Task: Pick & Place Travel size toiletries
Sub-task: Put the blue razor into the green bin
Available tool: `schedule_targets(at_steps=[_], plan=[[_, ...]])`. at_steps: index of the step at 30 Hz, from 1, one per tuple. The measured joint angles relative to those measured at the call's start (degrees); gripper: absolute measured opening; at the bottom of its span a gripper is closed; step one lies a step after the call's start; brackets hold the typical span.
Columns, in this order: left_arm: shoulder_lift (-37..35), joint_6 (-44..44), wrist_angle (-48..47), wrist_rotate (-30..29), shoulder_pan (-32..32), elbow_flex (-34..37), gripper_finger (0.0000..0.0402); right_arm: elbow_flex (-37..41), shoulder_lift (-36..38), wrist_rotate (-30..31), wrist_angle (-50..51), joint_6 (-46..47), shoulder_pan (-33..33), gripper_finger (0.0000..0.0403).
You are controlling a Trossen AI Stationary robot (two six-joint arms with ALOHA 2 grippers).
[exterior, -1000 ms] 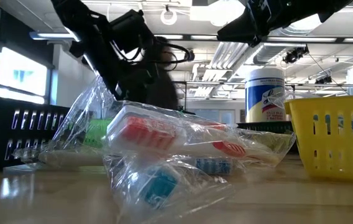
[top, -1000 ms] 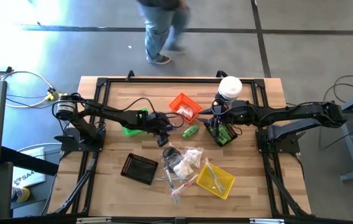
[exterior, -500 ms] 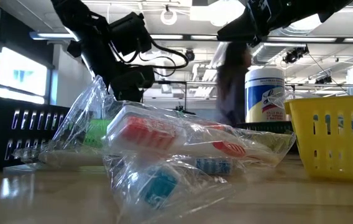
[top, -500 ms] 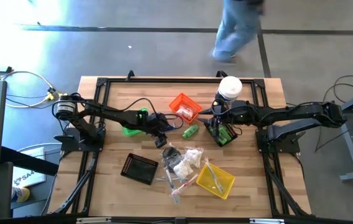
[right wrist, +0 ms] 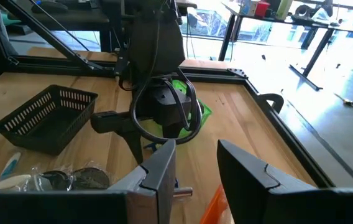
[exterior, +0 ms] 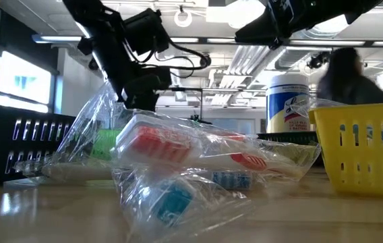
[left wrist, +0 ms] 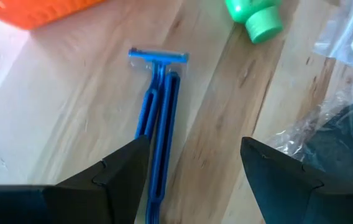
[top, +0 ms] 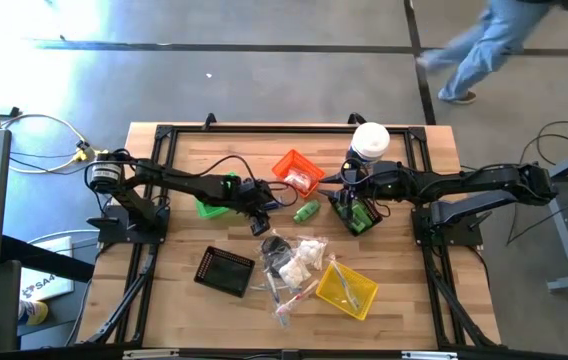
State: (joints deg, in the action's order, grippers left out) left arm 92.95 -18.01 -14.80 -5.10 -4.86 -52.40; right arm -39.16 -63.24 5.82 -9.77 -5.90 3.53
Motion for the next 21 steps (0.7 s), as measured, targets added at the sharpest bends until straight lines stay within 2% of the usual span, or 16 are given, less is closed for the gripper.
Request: schedule_targets(at_steps=[7,13,21], plan=[[0.1,1.2,-1.9,-0.4,0.0,-3.5,0.0248,0.0,0.0,0.0,-0.2,-0.2,0.0,0.0111],[4.7,-0.8,-2.9,-0.6,0.4,-5.7,0.0248,0.0,0.0,0.0,-0.3,-0.2,0.0,0.0111],[11.3,-1.8,-14.6,-0.8,0.4,-13.6,0.0248,0.0,0.0,0.0,-0.3,-0.4,0.0,0.0111]])
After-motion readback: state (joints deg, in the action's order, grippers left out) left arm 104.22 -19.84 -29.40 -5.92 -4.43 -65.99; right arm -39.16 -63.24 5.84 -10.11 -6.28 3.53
